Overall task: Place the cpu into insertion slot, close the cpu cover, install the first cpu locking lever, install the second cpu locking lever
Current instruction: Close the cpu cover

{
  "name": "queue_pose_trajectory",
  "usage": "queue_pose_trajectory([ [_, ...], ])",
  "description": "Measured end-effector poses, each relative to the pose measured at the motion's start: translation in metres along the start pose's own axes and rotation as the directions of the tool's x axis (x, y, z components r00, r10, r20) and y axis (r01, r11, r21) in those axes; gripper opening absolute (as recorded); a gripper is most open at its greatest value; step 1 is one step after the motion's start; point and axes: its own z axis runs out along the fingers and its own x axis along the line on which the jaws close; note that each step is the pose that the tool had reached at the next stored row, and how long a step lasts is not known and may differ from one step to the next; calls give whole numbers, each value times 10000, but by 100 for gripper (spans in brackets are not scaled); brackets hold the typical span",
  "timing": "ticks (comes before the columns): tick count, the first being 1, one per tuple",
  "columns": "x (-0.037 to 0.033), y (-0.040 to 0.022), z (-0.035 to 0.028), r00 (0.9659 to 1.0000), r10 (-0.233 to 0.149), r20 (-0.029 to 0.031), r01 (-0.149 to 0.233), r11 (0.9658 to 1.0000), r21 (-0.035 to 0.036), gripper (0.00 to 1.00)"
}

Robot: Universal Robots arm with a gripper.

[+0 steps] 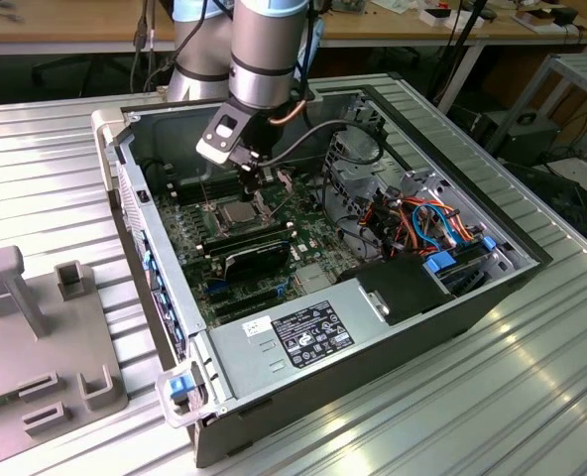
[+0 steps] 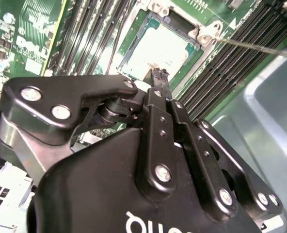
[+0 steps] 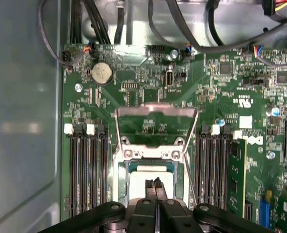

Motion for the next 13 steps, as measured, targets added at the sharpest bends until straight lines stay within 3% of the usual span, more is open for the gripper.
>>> queue_pose_trajectory([
  [9,1,19,-167,10000,0,24,0,10000,1,11],
  [13,-1,183,-179,10000,0,25,0,10000,1,11],
])
